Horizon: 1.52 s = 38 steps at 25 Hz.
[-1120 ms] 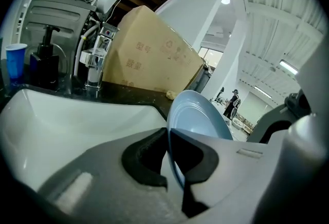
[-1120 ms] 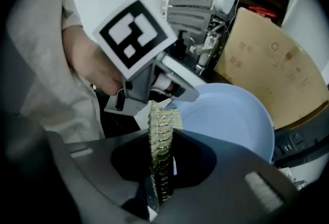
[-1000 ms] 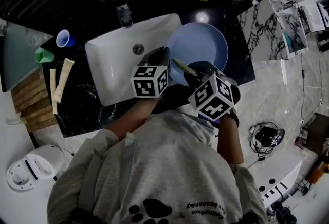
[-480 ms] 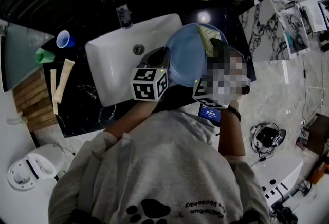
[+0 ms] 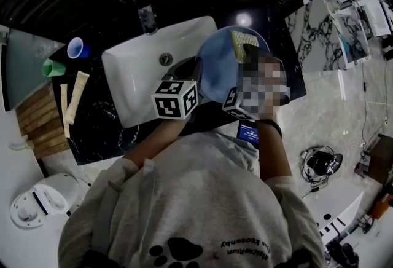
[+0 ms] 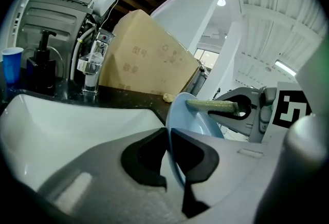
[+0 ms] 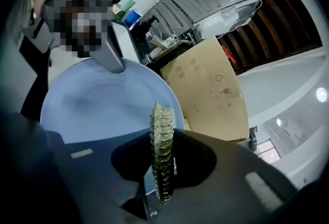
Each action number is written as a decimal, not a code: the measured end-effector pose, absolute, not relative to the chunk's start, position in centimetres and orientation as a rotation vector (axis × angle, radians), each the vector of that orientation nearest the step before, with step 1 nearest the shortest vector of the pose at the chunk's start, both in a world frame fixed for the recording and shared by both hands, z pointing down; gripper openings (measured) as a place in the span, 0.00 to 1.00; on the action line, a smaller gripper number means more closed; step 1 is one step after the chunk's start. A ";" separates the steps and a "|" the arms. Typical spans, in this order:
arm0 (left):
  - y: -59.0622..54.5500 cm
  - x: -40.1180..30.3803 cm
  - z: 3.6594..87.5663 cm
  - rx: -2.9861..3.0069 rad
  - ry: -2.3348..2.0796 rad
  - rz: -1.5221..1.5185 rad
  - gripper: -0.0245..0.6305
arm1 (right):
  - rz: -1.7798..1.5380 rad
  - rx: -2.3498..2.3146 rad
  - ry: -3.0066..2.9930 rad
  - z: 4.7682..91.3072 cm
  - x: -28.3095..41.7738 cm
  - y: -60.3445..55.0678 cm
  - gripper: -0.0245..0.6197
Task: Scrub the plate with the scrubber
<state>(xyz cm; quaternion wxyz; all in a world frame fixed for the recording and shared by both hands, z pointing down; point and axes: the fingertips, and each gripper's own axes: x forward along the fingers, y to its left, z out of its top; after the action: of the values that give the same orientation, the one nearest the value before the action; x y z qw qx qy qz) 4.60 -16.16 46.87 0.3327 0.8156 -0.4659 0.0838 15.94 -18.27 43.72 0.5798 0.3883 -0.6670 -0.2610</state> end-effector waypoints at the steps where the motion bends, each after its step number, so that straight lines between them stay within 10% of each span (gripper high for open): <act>1: -16.2 4.5 47.0 2.125 -1.217 0.217 0.07 | -0.604 0.898 -1.562 44.0 15.8 -18.4 0.15; 38: -15.9 2.9 48.8 2.059 -1.341 0.168 0.07 | 0.384 0.101 -1.775 50.4 10.7 0.8 0.15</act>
<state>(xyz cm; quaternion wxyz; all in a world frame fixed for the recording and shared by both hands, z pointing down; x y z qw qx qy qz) 2.91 -15.86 48.84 0.3328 0.7884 -0.5134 0.0641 10.71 0.81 50.44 0.6144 0.0438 -0.7700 0.1665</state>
